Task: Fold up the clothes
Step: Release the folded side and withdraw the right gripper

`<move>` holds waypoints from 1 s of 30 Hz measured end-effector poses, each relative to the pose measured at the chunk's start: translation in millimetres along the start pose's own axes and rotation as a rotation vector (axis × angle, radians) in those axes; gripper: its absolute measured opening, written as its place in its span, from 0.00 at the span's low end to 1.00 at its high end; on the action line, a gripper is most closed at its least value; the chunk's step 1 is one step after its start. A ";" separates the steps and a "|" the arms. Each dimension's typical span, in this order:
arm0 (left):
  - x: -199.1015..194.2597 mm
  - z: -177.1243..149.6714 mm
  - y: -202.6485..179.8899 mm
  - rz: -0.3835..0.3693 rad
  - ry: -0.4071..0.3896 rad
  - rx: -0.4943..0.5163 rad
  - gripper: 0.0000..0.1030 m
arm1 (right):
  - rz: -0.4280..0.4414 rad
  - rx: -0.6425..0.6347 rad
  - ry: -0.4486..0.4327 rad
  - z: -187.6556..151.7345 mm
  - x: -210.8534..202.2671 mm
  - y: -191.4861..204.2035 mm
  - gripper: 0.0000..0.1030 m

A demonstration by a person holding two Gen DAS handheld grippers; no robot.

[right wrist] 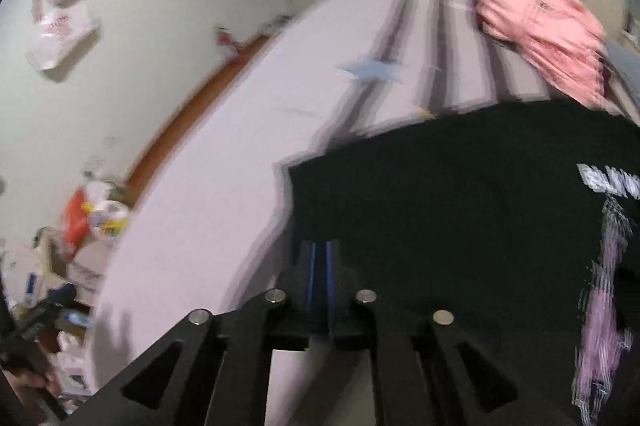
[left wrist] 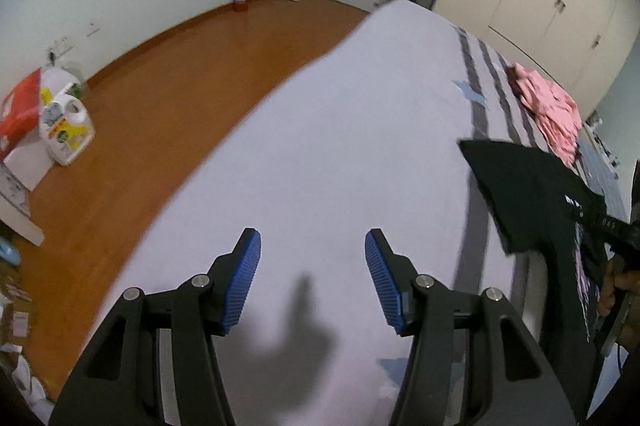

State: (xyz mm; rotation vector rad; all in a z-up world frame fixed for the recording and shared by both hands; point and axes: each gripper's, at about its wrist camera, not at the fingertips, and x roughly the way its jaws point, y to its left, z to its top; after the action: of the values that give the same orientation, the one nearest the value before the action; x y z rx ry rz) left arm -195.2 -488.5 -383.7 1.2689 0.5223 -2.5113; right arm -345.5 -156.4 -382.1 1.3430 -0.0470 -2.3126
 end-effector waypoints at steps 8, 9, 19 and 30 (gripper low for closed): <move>27.0 -17.2 -130.6 -0.128 0.034 0.126 0.50 | -0.327 0.152 -0.025 -44.7 -71.4 -190.0 0.25; 30.4 -19.8 -151.7 -0.144 0.035 0.148 0.50 | -0.353 0.168 -0.030 -50.2 -80.6 -209.4 0.29; 69.9 -65.4 -408.2 -0.331 0.064 0.393 0.50 | -0.470 0.251 -0.021 -110.5 -162.7 -375.4 0.35; 120.8 -112.8 -560.4 -0.229 0.074 0.663 0.52 | -0.448 0.197 0.008 -134.8 -190.8 -479.9 0.36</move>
State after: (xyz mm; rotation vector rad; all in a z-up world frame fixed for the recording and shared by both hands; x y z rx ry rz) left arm -409.1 52.7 -436.5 1.5914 -0.1970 -2.9677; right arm -333.1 375.9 -419.5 1.5922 0.0328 -2.7303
